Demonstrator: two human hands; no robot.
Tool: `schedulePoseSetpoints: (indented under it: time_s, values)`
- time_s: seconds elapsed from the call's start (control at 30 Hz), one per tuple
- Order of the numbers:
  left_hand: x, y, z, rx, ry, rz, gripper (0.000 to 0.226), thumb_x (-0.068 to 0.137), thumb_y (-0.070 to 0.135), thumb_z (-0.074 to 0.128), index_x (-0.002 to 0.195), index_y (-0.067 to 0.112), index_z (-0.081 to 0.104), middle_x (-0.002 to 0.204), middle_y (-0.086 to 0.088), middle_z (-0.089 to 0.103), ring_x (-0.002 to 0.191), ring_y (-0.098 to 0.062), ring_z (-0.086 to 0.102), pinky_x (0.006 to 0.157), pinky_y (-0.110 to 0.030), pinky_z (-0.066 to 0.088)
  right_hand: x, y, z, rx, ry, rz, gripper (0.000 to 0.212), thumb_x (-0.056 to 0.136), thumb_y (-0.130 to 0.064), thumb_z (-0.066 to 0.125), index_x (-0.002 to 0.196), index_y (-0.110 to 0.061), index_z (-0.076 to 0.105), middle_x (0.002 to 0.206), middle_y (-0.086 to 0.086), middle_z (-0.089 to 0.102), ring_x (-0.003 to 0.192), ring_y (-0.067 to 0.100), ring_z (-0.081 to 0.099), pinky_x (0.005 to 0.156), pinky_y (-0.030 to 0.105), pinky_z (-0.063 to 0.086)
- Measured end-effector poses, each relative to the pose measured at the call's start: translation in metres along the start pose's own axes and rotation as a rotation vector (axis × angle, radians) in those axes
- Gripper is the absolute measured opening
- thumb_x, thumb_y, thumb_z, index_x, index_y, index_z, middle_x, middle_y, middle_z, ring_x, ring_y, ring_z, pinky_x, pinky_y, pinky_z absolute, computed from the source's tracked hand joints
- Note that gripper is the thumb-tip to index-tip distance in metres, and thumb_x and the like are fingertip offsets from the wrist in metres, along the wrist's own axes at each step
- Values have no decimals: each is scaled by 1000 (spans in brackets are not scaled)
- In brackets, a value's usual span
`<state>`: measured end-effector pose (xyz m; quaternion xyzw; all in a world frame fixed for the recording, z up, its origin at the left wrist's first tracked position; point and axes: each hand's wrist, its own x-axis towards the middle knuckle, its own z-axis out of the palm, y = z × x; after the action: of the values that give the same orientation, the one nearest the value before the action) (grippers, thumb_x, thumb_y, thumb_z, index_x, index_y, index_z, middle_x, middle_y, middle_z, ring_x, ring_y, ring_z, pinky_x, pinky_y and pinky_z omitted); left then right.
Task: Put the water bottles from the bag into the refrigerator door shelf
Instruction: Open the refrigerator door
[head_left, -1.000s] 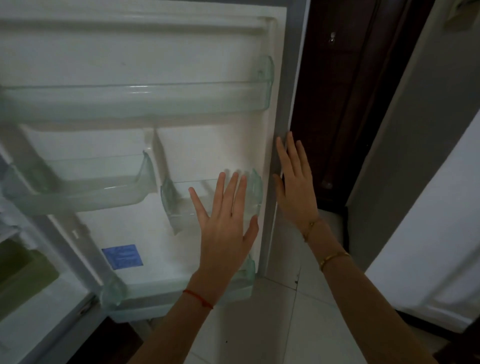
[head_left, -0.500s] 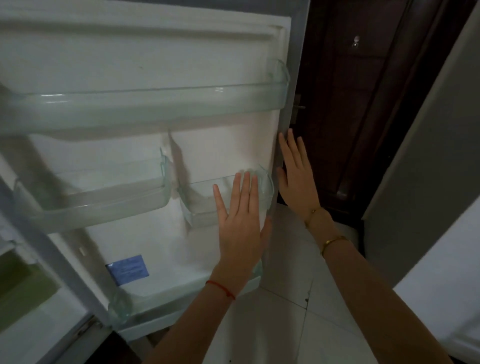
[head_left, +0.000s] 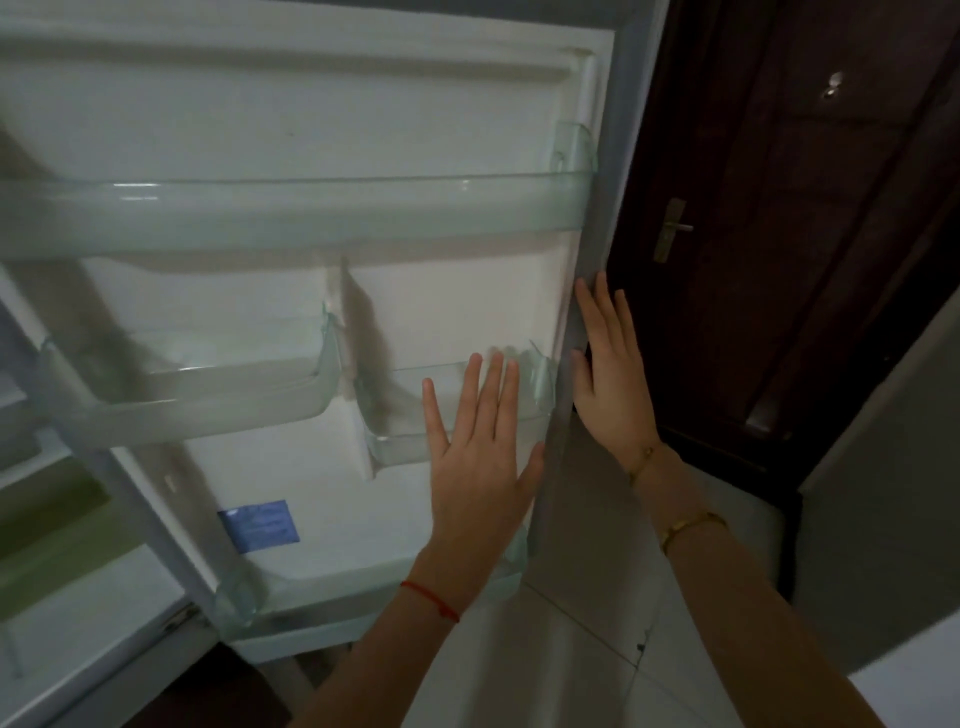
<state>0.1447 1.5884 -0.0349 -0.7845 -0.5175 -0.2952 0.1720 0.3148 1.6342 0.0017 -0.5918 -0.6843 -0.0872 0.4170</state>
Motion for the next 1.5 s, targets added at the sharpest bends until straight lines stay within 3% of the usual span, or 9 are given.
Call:
schedulePoseSetpoints:
  time_s: [0.1, 0.3, 0.43, 0.67, 0.87, 1.03, 1.3, 1.43, 1.5]
  values:
    - [-1, 2, 0, 37, -35, -21, 73, 95, 53, 37, 154, 13, 21, 163, -4, 19, 152, -24, 11, 119, -60, 4, -2, 3, -5, 43, -30, -16, 66, 100, -9, 39, 155, -25, 8, 164, -7, -2, 152, 15, -2, 123, 31, 4]
    - [-7, 5, -8, 77, -49, -49, 76, 94, 55, 39, 155, 15, 18, 164, 0, 17, 152, -22, 9, 118, -61, 6, -7, 14, -13, 166, -63, -91, 65, 100, -9, 41, 155, -27, 10, 164, -10, -4, 152, 14, 1, 123, 43, 15]
    - [-11, 8, -14, 111, -83, -65, 81, 92, 57, 41, 155, 15, 16, 164, 0, 15, 153, -23, 6, 118, -61, 4, -14, 15, -20, 240, -91, -108, 64, 101, -11, 41, 155, -26, 11, 163, -12, -5, 152, 13, -1, 124, 34, 9]
    - [-29, 18, -39, 112, -56, -203, 84, 91, 56, 45, 156, 16, 11, 165, -1, 9, 153, -22, -1, 119, -60, 1, -28, 14, -35, 313, -107, -159, 60, 99, -10, 42, 154, -16, 17, 164, -1, 1, 152, 16, 1, 123, 26, 4]
    - [-62, 19, -72, 116, -29, -316, 86, 90, 54, 48, 156, 15, 8, 165, -1, 6, 153, -22, -3, 119, -59, -2, -57, -7, -46, 456, -84, -200, 52, 97, -8, 45, 147, -7, 33, 156, 7, 30, 147, 22, 23, 122, 35, 19]
    - [-101, 14, -108, 78, -8, -411, 86, 91, 50, 52, 156, 16, 8, 165, 0, 7, 153, -19, -4, 120, -57, 1, -83, -41, -49, 598, -208, -275, 50, 98, -11, 45, 146, -8, 34, 148, 6, 42, 141, 22, 34, 117, 37, 28]
    - [-184, -10, -164, -27, 65, -569, 83, 90, 38, 61, 155, 16, 16, 164, 1, 17, 152, -14, 9, 122, -51, 11, -127, -108, -28, 709, -374, -361, 49, 98, -15, 48, 145, -8, 37, 145, 7, 44, 137, 21, 37, 115, 20, 26]
    - [-226, -26, -194, 8, 79, -637, 81, 89, 35, 63, 155, 17, 19, 162, 1, 21, 152, -14, 12, 121, -51, 14, -149, -150, -16, 752, -456, -407, 50, 98, -14, 48, 146, -10, 36, 147, 4, 43, 139, 23, 36, 116, 41, 31]
    - [-247, -36, -209, 21, 80, -669, 80, 89, 33, 64, 154, 16, 21, 162, 1, 23, 152, -14, 13, 121, -51, 14, -161, -171, -12, 771, -503, -410, 50, 99, -16, 48, 147, -12, 34, 148, 2, 41, 140, 19, 33, 116, 43, 31]
